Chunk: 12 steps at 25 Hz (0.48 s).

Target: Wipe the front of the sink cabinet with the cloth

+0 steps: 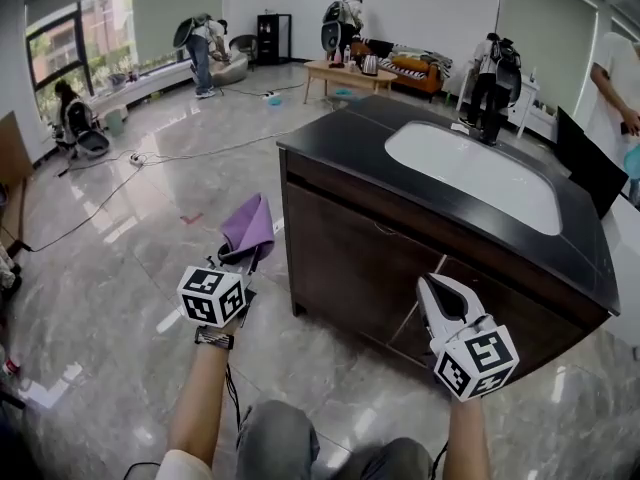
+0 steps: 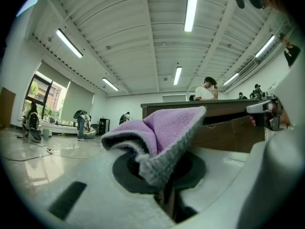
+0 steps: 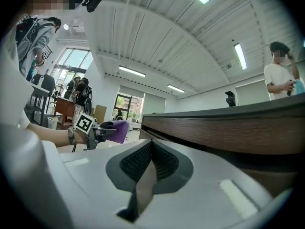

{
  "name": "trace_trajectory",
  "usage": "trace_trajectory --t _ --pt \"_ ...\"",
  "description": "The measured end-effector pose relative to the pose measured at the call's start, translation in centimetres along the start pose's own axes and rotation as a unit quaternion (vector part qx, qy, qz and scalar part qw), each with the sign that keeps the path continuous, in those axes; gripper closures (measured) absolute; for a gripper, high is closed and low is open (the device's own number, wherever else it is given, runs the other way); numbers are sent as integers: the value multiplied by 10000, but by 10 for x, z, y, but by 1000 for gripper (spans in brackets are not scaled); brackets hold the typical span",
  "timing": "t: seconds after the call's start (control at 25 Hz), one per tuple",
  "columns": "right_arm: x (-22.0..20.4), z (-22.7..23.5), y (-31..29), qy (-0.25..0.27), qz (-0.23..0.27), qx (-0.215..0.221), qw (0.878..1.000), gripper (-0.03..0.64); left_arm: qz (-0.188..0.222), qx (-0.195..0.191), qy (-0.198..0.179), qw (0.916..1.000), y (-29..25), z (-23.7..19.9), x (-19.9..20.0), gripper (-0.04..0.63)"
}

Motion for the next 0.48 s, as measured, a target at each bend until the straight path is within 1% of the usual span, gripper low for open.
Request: trace_trajectory --t 0.12,0.24,0.4,0.48 --pt "5 4 4 36 29 -64 10000 611 38 22 55 10000 -20 -18 7 545" --pt "6 8 10 -39 66 -161 9998 611 35 -5 148 9999 -45 -29 11 545" --pt "3 10 13 -29 -16 -217 9998 611 -113 -89 265 9995 -77 -34 3 546" --pt "2 11 17 -36 -26 -264 9996 611 -189 -77 262 9994 -90 -34 -4 546"
Point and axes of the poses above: the fingertips, and each gripper's own axes: y backward along the fingers, z to its right, x out of its top, the point moved 7 cm from there along y, backward along the fingers, and after that the axes turned 1 degree about x, right-handed, at the moved point
